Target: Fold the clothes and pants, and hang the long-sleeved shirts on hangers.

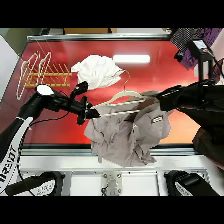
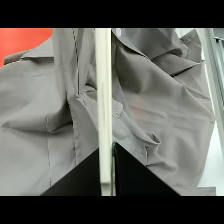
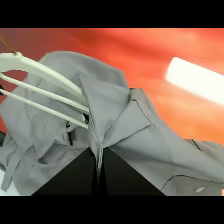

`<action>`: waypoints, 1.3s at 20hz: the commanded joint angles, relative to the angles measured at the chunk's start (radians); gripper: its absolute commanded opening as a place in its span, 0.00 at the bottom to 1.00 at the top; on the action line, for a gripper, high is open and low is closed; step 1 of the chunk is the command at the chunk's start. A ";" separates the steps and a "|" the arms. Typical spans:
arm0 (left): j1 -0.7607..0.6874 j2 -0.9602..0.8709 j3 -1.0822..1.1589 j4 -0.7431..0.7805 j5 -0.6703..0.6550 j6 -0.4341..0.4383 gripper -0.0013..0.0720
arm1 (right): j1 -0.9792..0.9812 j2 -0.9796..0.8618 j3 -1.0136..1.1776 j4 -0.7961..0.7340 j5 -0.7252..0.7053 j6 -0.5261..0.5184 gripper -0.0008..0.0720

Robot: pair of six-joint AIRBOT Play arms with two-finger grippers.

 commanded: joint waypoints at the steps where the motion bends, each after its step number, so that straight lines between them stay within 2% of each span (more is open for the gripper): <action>1: 0.005 -0.002 0.000 -0.003 0.005 0.002 0.03 | 0.062 -0.033 0.001 0.058 -0.069 -0.048 0.03; 8: 0.005 -0.002 0.000 -0.002 0.002 0.002 0.03 | 0.238 -0.108 0.001 0.058 -0.219 -0.086 0.03; 21: 0.005 -0.002 0.000 -0.002 -0.002 0.002 0.03 | 0.264 -0.128 0.001 0.089 -0.241 -0.085 0.05; 22: 0.005 -0.002 0.000 -0.002 -0.003 0.002 0.04 | 0.264 -0.128 0.001 0.093 -0.240 -0.084 0.23; 23: 0.005 -0.002 0.000 -0.002 -0.003 0.002 0.04 | 0.264 -0.128 0.001 0.101 -0.235 -0.085 0.60; 24: 0.005 -0.002 0.000 -0.002 -0.003 0.002 0.03 | 0.264 -0.128 0.001 0.104 -0.233 -0.085 0.73; 26: 0.005 -0.002 0.000 -0.002 -0.004 0.002 0.04 | 0.262 -0.127 0.002 0.107 -0.216 -0.084 0.72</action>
